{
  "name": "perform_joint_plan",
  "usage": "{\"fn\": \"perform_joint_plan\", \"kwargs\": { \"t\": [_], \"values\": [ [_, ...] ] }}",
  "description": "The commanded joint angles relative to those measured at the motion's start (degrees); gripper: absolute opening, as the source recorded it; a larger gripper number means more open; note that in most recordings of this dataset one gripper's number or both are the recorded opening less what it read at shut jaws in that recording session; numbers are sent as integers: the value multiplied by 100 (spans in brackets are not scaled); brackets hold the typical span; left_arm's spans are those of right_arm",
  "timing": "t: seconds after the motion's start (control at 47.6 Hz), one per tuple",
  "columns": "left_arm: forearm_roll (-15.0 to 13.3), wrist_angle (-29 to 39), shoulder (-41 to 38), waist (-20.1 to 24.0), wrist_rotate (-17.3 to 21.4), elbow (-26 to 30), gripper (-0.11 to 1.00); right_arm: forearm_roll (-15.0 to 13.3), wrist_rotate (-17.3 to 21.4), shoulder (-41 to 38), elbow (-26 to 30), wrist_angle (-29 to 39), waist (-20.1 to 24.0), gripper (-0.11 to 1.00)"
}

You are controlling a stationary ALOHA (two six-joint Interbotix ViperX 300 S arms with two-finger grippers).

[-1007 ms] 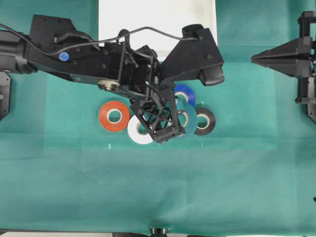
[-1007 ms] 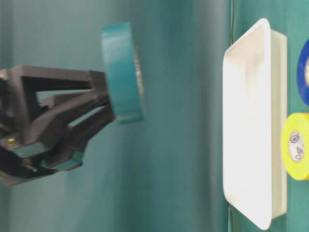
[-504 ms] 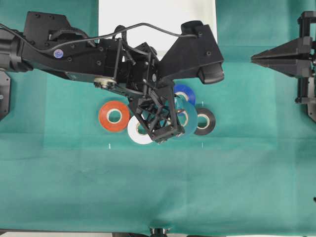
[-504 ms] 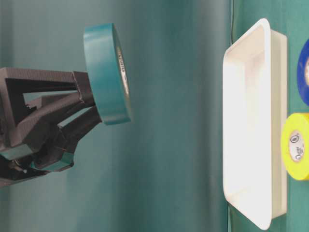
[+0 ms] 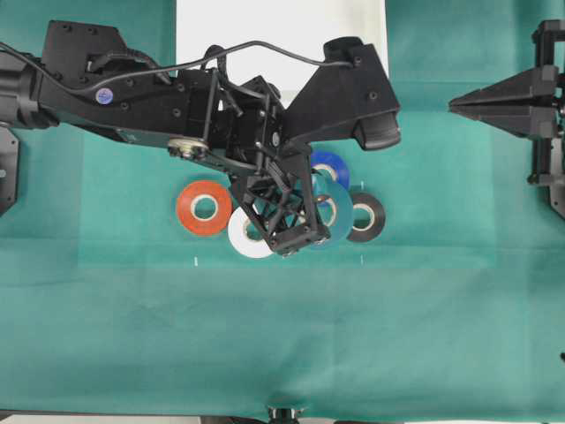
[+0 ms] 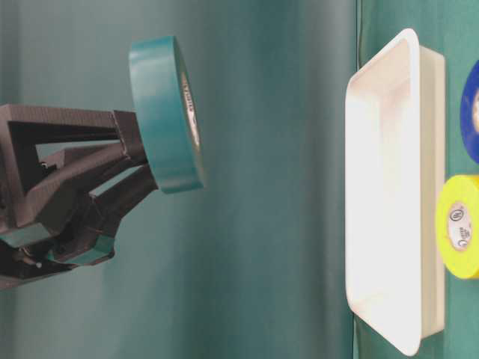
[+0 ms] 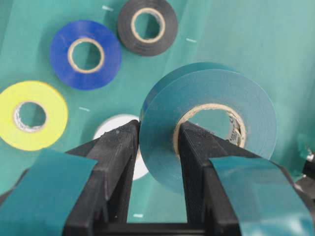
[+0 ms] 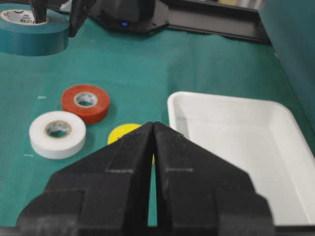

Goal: Pick up the tape from a random location and place it into the white case.
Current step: 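Lift the teal tape roll up with the left gripper, then carry the teal roll with the left gripper over the white tray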

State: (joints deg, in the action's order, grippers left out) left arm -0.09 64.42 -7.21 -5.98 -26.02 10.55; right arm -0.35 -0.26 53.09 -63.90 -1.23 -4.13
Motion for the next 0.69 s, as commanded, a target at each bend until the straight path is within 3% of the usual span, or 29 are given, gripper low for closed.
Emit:
{"fn": "perform_joint_plan", "kwargs": {
  "t": [0.0, 0.315, 0.672],
  "values": [
    [18, -18, 237, 0, 0, 132, 22, -9, -9, -18, 123, -26, -9, 2],
    [26, -9, 255, 114, 35, 97, 22, -9, -9, -18, 141, -26, -9, 2],
    [26, 176, 369, 1046, 325, 0, 22, -9, 18, -18, 141, -26, -9, 2]
  ]
}}
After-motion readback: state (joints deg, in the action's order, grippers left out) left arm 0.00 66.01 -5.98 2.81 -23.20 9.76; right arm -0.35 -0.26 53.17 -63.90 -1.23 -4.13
